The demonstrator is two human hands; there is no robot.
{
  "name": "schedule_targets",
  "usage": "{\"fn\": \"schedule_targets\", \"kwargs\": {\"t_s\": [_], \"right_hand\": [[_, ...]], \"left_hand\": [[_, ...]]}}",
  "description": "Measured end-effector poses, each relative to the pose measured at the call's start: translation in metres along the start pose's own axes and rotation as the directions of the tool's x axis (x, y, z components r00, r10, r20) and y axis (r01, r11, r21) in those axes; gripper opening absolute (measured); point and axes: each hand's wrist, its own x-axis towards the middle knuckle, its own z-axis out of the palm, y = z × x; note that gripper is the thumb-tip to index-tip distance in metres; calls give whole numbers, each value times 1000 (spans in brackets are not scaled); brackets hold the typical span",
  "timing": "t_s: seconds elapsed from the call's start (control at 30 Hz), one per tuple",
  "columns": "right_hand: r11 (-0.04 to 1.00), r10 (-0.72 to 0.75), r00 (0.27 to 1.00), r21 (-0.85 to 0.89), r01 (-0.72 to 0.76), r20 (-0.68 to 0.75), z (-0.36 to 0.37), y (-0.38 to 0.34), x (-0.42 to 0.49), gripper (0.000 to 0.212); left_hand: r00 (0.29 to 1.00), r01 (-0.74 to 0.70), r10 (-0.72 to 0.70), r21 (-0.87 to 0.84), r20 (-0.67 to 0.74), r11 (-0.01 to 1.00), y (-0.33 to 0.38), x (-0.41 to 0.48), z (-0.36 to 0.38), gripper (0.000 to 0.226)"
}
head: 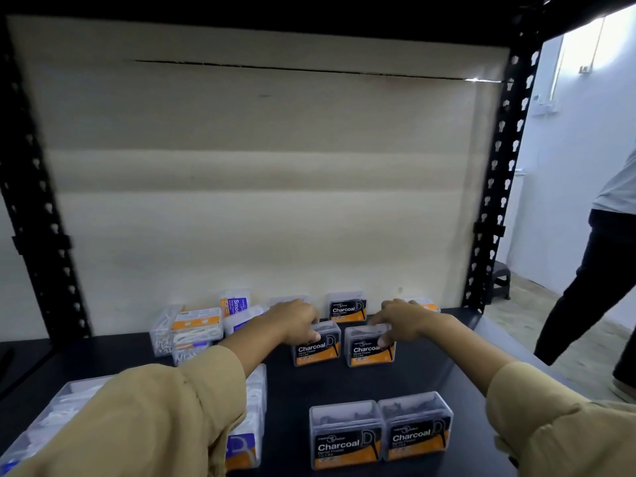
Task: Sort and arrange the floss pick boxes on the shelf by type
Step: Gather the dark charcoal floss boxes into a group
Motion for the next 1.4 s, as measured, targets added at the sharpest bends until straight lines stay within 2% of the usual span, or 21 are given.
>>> {"fn": "schedule_targets", "kwargs": {"t_s": [0.3, 0.47, 0.6, 0.7, 0.97, 1.4], "right_hand": [[976, -122, 988, 194, 101, 96, 0, 4, -24, 37], [979, -160, 980, 150, 141, 121, 1, -1, -43, 38], [971, -166, 973, 201, 132, 158, 1, -4, -56, 35], [959, -160, 972, 261, 111, 174, 0, -10, -63, 39], [917, -118, 990, 390, 78, 79, 10, -19, -63, 30], [885, -211, 964, 451, 118, 162, 11, -14, -74, 29]], "left_hand": [[994, -84, 91, -114, 56, 990, 14, -22, -3, 32], [983, -132, 150, -173, 101, 976, 26, -39, -2, 35], [972, -173, 197, -178, 128, 969, 34, -50, -2, 37], [973, -168, 193, -185, 126, 968, 37, -56, -3, 37], [981, -80, 118, -235, 153, 969, 42, -60, 2, 34], [954, -112, 184, -289, 235, 951, 46, -66, 3, 29]]}}
